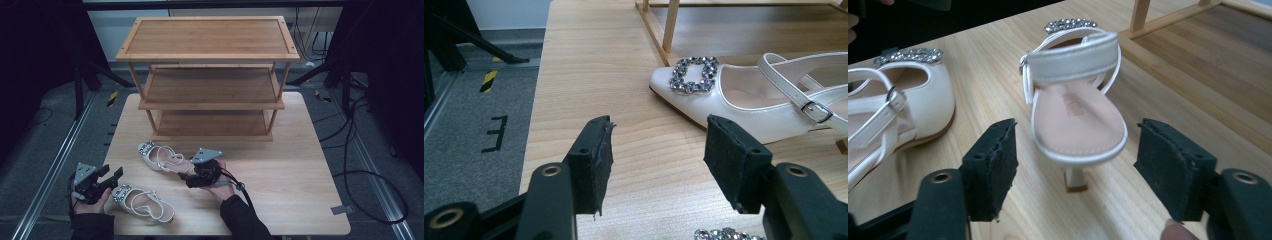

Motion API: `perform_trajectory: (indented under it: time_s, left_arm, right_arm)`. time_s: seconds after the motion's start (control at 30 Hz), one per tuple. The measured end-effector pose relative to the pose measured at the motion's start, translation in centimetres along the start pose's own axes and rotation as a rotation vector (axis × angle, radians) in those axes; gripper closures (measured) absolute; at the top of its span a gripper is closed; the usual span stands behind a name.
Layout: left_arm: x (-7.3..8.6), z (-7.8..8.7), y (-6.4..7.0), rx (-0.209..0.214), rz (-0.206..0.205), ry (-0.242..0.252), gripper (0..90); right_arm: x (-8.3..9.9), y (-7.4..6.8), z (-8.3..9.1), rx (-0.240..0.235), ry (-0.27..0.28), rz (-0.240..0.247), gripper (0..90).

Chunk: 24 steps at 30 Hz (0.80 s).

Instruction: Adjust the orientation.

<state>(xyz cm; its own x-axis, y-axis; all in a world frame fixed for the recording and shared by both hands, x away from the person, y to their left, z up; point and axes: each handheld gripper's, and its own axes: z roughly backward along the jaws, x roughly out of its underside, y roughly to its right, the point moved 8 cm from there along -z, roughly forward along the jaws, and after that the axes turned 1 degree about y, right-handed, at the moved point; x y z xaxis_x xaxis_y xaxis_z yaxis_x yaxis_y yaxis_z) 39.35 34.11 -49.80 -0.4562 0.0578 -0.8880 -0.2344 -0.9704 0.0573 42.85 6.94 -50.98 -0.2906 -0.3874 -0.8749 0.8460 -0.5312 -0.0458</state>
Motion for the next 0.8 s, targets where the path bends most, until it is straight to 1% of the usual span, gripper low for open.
perform_trajectory:
  time_s: [0.23, 0.5, 0.63, 0.7, 0.8]
  left_arm:
    - [0.0, 0.0, 0.0, 0.0, 0.001, 0.0, 43.4]
    - [0.0, 0.0, -0.1, 0.002, 0.0, -0.002, 43.4]
    - [0.0, 0.0, -0.1, 0.001, -0.003, -0.003, 43.4]
    - [0.0, -0.1, -0.1, 0.001, -0.002, -0.002, 43.4]
    - [0.0, -0.1, -0.1, 0.002, -0.002, -0.004, 43.4]
  right_arm:
    - [-0.2, -0.1, -1.6, -0.014, -0.024, 0.011, 25.9]
    - [-0.3, -0.3, -3.7, -0.002, -0.05, 0.021, 23.7]
    - [0.2, -0.1, -4.6, 0.005, -0.071, 0.016, 23.7]
    - [0.4, 0.0, -5.0, 0.008, -0.073, 0.012, 24.0]
    - [0.3, -0.1, -5.4, 0.009, -0.059, 0.013, 24.8]
